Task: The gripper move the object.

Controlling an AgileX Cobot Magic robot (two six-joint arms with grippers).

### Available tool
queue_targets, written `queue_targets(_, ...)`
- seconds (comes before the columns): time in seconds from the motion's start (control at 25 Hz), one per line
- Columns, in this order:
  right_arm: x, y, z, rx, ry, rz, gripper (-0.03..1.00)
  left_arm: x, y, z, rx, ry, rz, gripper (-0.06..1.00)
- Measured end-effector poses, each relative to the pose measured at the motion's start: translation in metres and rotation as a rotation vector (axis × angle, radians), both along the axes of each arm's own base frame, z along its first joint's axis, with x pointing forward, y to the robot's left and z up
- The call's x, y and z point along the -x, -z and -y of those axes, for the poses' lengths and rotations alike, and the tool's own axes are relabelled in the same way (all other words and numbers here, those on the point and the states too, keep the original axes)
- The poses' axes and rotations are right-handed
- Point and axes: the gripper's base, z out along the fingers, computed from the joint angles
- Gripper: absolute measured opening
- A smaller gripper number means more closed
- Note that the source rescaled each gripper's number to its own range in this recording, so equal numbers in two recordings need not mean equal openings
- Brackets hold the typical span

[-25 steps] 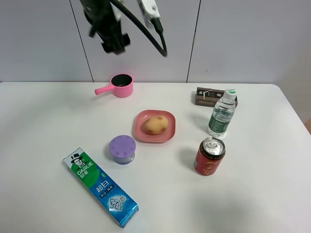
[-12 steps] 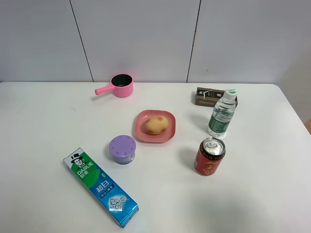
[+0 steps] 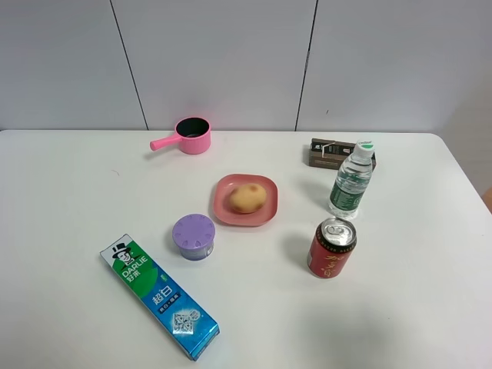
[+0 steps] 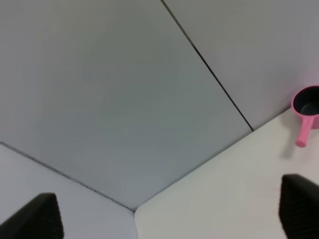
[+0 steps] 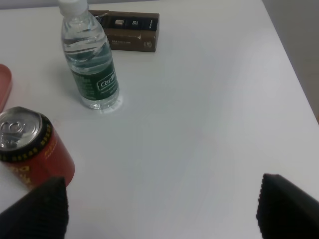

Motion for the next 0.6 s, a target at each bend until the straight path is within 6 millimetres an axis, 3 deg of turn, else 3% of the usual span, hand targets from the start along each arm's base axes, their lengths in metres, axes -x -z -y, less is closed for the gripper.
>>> queue_targets(0.16, 0.0, 0.0, 0.0, 0.0, 0.0, 0.0, 1.0, 0.043, 0.023, -0.008, 0.055, -0.046, 0.019, 0.87)
queue_targets(0.44, 0.0, 0.0, 0.0, 0.0, 0.0, 0.0, 1.0, 0.087, 0.083, -0.019, 0.035, -0.115, -0.012, 0.87)
queue_targets(0.6, 0.0, 0.0, 0.0, 0.0, 0.0, 0.0, 1.0, 0.115, 0.115, -0.018, 0.135, -0.089, 0.003, 0.87)
